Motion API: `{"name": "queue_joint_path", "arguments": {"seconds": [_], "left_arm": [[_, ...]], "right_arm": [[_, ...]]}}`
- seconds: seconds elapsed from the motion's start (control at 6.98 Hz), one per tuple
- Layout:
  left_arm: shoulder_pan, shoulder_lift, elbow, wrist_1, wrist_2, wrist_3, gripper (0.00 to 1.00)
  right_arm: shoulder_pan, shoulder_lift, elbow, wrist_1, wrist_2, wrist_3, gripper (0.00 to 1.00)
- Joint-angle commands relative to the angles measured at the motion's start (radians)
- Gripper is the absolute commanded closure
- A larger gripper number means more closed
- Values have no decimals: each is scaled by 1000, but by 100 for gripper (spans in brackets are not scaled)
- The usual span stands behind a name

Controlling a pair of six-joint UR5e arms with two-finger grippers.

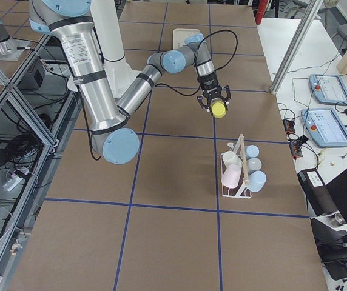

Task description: Transfer IKEA cup to right arm and place on rack

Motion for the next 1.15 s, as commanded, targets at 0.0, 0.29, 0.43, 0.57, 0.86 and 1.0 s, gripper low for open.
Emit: {"name": "queue_joint_path", "arguments": {"seconds": [0.0,0.29,0.43,0.57,0.86,1.0], "left_arm": [[-1,-4,-2,0,-3,-15,0],[1,-5,-1,-2,-3,-16,0],[2,-7,-1,-2,-3,-17,0],[2,-9,1,-2,-3,-17,0],[1,-7,-2,-2,-9,-17,0],[1,-7,-4,-2,-9,-20,0]], "right_arm": [[8,-54,-39,0,-126,-86,70],[5,-31,-93,3,-140,-86,70],[5,-5,-120,3,-143,-86,70],[5,9,-145,8,-143,-86,69],[6,6,-221,124,-148,-92,68],[6,3,-228,137,-166,-96,68]]}}
